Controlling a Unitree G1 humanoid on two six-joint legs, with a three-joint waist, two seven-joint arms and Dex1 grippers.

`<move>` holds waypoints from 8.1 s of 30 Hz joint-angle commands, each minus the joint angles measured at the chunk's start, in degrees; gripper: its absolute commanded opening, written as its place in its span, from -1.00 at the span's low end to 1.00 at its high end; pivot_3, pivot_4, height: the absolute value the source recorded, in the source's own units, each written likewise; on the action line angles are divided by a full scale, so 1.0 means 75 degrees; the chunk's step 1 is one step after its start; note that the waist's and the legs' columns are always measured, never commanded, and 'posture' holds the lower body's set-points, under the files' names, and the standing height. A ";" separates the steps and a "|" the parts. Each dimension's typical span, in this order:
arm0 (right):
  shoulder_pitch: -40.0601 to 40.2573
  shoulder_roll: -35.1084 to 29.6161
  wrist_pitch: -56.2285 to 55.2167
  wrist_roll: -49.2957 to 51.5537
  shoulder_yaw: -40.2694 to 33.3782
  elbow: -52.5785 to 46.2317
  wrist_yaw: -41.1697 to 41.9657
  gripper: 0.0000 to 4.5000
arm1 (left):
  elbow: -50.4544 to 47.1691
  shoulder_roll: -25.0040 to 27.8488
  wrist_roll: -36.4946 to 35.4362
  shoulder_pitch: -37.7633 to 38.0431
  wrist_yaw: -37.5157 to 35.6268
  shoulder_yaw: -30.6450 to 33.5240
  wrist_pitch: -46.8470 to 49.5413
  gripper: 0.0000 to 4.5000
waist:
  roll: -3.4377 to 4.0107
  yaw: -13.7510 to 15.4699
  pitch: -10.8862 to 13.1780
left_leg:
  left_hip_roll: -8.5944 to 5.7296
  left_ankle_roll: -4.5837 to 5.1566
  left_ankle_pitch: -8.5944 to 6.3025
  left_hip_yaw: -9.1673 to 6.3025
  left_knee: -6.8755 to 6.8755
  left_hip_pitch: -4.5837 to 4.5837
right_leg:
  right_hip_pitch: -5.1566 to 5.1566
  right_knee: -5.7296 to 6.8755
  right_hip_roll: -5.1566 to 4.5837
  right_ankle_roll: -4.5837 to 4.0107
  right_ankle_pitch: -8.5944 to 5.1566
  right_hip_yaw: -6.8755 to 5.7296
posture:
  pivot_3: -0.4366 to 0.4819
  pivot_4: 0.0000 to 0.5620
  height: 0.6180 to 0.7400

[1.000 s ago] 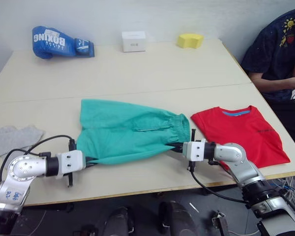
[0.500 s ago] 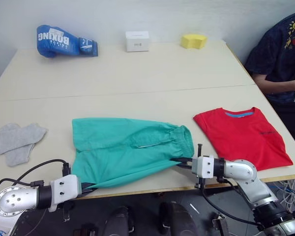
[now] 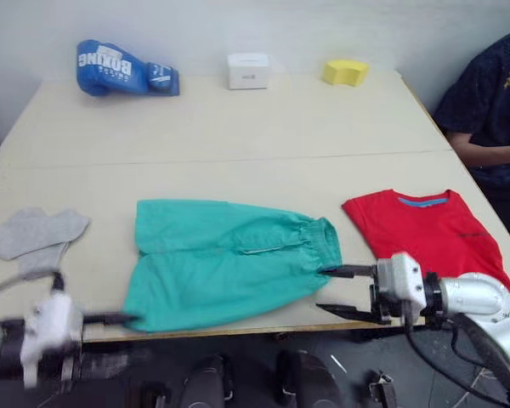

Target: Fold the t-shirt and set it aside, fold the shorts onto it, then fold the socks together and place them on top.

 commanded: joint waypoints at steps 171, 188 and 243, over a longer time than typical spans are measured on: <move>-0.5639 0.3879 -0.1400 -0.2392 0.1137 0.7407 0.2244 -0.99 | 0.3913 -0.3236 0.4536 -0.6835 0.2765 -0.6274 -0.0177 -1.00 | -0.0047 -0.0184 -0.0045 | 0.0119 -0.0077 0.0094 0.0140 0.0002 -0.0054 | -0.0127 0.0040 0.0183 0.0071 0.0128 0.0035 | -0.05 -0.47 1.00; -0.8221 0.4651 -0.4336 -0.4095 0.0086 1.3061 -0.0358 -0.99 | 0.4191 -0.3685 0.4814 -0.6261 0.3624 -0.6206 0.0168 -1.00 | -0.0041 -0.0295 -0.0043 | 0.0120 -0.0113 0.0111 0.0127 -0.0003 -0.0013 | -0.0117 0.0112 0.0146 0.0034 0.0108 0.0080 | -0.05 -0.47 1.00; -0.7444 0.3682 0.8821 -0.0936 0.1160 0.7158 -0.0447 -0.18 | 0.4406 -0.4035 0.4634 -0.6232 0.3502 -0.5943 -0.0215 -1.00 | -0.0036 -0.0112 -0.0045 | 0.0124 -0.0069 0.0076 0.0096 0.0002 -0.0022 | -0.0127 0.0150 0.0139 -0.0016 0.0080 0.0048 | -0.05 -0.47 1.00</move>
